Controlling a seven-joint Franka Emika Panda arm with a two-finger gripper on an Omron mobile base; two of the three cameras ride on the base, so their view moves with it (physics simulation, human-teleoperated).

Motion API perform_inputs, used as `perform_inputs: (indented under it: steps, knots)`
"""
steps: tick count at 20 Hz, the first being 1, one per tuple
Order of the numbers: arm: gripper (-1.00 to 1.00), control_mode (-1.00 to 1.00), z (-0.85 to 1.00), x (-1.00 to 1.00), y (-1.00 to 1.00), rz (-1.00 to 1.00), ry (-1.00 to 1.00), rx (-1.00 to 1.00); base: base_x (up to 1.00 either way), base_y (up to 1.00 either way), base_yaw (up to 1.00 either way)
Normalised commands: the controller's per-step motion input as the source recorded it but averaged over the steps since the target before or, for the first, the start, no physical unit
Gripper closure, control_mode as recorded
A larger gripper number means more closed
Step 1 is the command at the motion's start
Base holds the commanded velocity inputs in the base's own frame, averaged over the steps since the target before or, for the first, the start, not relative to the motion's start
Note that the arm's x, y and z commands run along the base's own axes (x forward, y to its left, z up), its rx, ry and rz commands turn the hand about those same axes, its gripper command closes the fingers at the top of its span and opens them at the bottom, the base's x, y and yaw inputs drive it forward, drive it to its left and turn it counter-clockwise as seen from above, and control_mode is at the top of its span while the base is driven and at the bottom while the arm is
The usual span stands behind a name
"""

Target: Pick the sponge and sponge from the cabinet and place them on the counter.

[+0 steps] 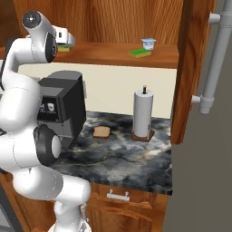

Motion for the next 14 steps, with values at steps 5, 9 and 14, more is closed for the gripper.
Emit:
perform_inputs:
  steps: [5,9,14]
  knots:
    - [-1.00,-1.00,0.00,0.02,0.00,0.00,0.00,0.00,0.00,0.00,0.00]
    - [-1.00,-1.00,-0.07,0.35,0.04,0.00,0.01,0.00,0.00,0.00,0.00]
    - [-1.00,-1.00,-0.09,0.46,0.05,0.00,0.04,0.00,0.00,0.00,0.00]
